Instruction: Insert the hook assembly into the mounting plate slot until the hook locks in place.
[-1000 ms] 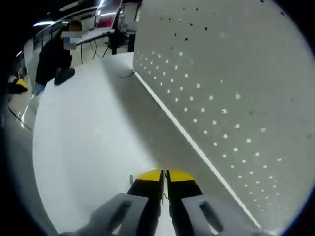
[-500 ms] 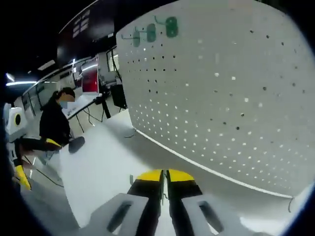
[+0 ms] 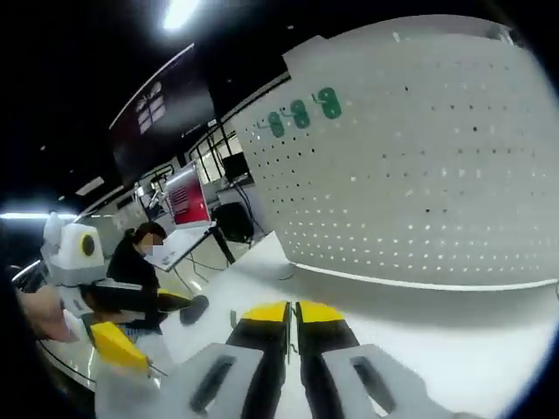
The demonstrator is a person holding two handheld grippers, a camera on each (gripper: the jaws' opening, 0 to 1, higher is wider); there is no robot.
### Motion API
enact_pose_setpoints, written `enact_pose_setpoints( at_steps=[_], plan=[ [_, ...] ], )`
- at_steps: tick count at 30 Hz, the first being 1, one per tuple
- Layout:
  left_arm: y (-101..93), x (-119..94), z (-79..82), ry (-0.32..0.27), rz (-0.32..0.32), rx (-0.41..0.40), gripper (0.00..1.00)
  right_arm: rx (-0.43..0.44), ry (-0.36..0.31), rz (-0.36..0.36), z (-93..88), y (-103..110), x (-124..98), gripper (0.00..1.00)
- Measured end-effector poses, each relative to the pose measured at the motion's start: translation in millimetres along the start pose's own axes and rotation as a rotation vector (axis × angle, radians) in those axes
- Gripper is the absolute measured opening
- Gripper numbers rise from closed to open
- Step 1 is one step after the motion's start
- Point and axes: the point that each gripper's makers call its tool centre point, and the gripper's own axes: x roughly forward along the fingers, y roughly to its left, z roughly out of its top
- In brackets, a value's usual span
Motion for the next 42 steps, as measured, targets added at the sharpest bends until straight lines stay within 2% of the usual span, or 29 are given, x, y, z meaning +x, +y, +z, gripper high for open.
enact_pose_setpoints(
  at_steps=[1, 6, 10, 13, 16, 18, 26, 32, 42],
  plan=[
    [0.0, -1, -2.1, 0.021, -0.002, 0.002, 0.76, 0.012, -0.009, 0.004, -0.9, 6, -2, 0.00],
    [-4.8, -1, -3.4, 0.036, -0.025, 0.011, 0.56, 0.013, -0.036, 0.010, -2.7, 23, -7, 0.00],
    [-8.9, -4, -2.1, 0.032, -0.042, 0.012, 0.42, 0.018, -0.054, 0.022, -2.1, 38, -7, 0.00],
    [-10.3, -5, -0.5, 0.022, -0.056, -0.019, 0.34, 0.006, -0.072, 0.026, 0.6, 48, -6, 0.00],
    [-11.1, -5, -2.1, 0.029, -0.060, -0.029, 0.29, -0.019, -0.094, 0.030, 4.3, 58, -4, 0.00],
    [-12.6, -7, 1.5, 0.011, -0.071, -0.071, 0.26, -0.034, -0.097, 0.033, 4.4, 63, -3, 0.00],
    [-9.0, -12, 7.5, -0.004, -0.077, -0.120, 0.17, -0.104, -0.124, 0.054, 7.1, 79, -3, 0.00],
    [-14.5, -11, 9.8, -0.009, -0.111, -0.166, 0.12, -0.109, -0.141, 0.046, 10.3, 78, -4, 0.00],
    [-21.5, -13, 8.3, 0.002, -0.145, -0.185, 0.04, -0.106, -0.143, 0.046, 8.3, 79, -6, 0.00]
  ],
)
